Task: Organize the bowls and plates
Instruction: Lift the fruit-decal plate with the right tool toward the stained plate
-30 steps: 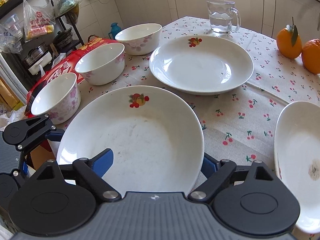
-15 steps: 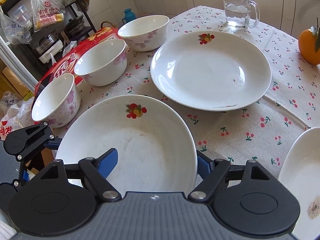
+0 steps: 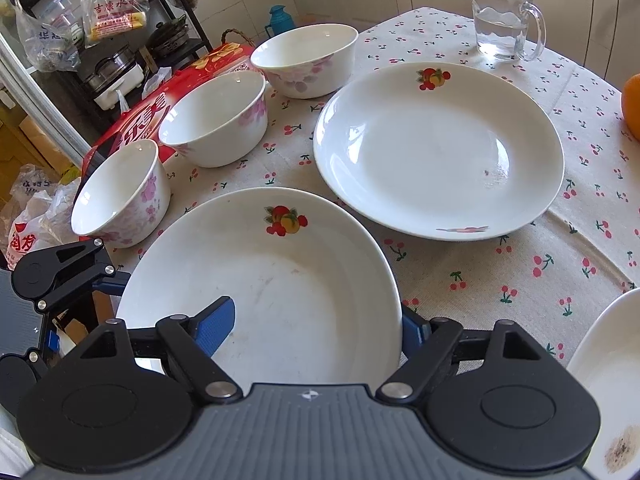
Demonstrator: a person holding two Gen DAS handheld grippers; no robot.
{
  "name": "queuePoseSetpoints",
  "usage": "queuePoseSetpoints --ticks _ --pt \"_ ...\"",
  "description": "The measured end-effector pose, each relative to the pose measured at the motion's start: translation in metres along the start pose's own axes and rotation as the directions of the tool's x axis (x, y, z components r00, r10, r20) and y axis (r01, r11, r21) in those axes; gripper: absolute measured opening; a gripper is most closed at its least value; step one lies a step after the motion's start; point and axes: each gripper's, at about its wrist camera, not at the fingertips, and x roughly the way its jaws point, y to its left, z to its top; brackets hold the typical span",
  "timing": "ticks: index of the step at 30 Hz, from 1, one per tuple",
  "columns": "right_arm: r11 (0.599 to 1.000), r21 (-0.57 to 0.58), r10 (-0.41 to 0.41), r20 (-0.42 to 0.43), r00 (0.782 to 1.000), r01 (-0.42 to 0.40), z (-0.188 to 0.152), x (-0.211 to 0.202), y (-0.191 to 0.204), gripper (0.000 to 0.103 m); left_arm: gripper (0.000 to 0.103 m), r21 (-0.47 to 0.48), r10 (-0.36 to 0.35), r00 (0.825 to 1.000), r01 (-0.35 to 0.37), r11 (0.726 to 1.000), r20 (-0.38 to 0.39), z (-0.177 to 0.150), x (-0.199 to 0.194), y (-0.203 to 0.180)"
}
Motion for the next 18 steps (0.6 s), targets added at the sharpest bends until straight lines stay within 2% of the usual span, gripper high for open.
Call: queuePoseSetpoints --ticks 10,18 --pt "1.000 0.010 -0.004 0.032 0.999 0.004 -0.009 -0.015 0.002 0.087 0.087 0.036 -0.027 1.000 0.027 0.999 -0.012 0.006 -0.002 -0.004" --pt "0.999 0.034 -0.035 0.065 0.997 0.033 -0.020 -0.040 -0.005 0.087 0.087 0.089 -0.057 0.998 0.057 0.994 -0.004 0.023 -0.003 -0.014"
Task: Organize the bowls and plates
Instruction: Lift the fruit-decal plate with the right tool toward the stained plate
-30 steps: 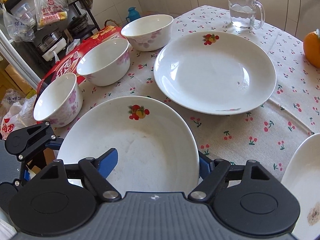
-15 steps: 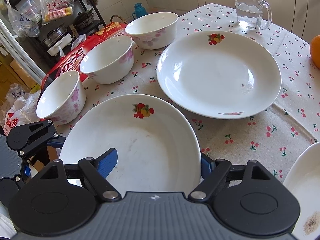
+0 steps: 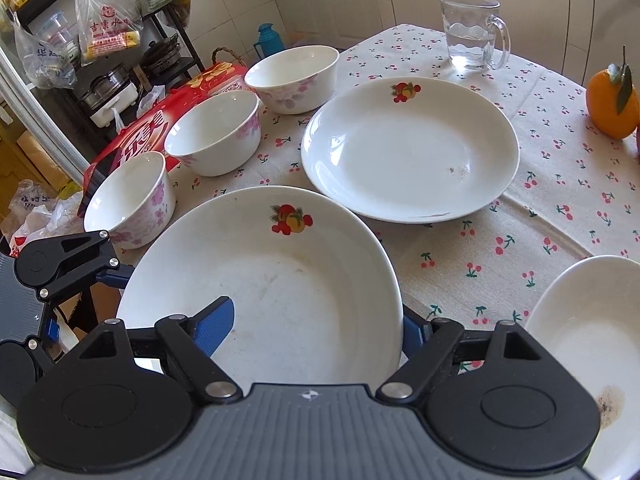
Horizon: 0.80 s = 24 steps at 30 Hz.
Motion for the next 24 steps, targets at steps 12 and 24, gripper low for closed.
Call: queuePoseSetpoints --ticks 12,24 --pt "0.996 0.045 -0.074 0.059 0.996 0.071 -0.013 -0.049 -0.033 0.087 0.087 0.079 -0.069 0.998 0.068 0.995 0.014 0.045 0.024 -0.016" --pt "0.983 0.119 -0.155 0.101 0.983 0.143 -0.033 -0.086 -0.082 0.087 0.087 0.142 -0.140 0.990 0.139 0.980 0.001 0.085 0.072 -0.038"
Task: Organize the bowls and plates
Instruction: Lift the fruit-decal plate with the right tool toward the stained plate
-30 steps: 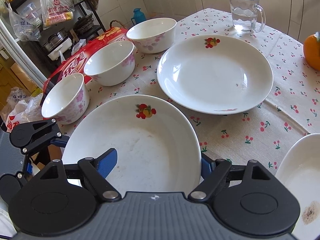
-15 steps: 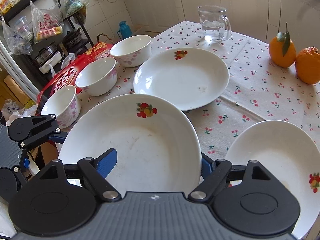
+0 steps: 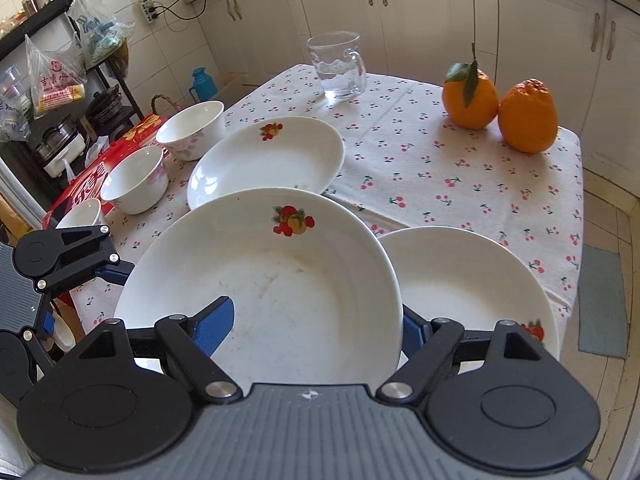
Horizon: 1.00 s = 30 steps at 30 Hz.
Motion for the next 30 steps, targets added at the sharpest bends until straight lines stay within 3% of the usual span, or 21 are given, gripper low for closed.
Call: queuePoseSetpoints --ticks 17,30 --pt "0.995 0.087 -0.055 0.039 0.998 0.052 -0.017 -0.010 -0.055 0.087 0.087 0.027 -0.053 0.998 0.054 0.998 -0.030 0.023 0.052 -0.005" --pt "0.992 0.123 -0.047 0.030 0.998 0.043 -0.022 0.003 -0.074 0.087 0.087 0.025 -0.056 0.998 0.056 0.998 -0.034 0.028 0.059 -0.003"
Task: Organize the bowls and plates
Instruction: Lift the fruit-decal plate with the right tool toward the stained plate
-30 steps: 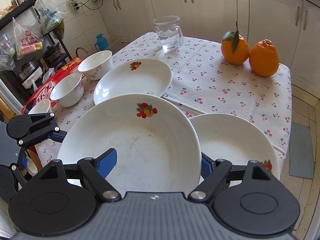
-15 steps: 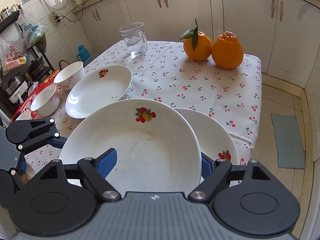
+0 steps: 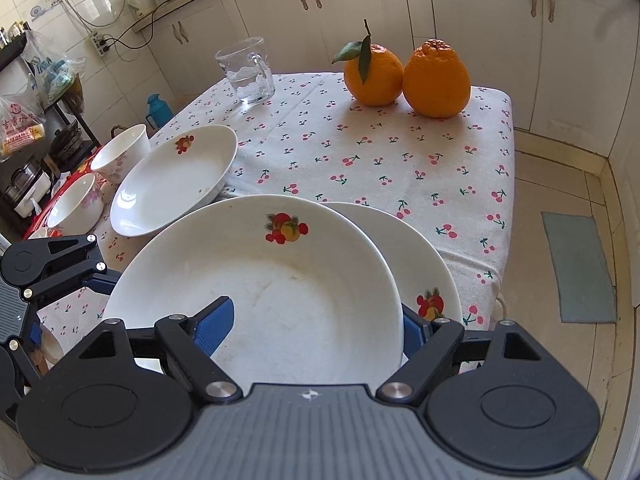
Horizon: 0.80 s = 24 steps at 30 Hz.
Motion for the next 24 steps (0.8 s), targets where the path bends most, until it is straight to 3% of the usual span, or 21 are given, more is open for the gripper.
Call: queuePoseSetpoints --ticks 24 --pt "0.999 0.034 -0.017 -0.005 1.000 0.017 -0.011 0.000 -0.012 0.087 0.087 0.016 0.022 1.000 -0.021 1.000 -0.013 0.006 0.012 0.004"
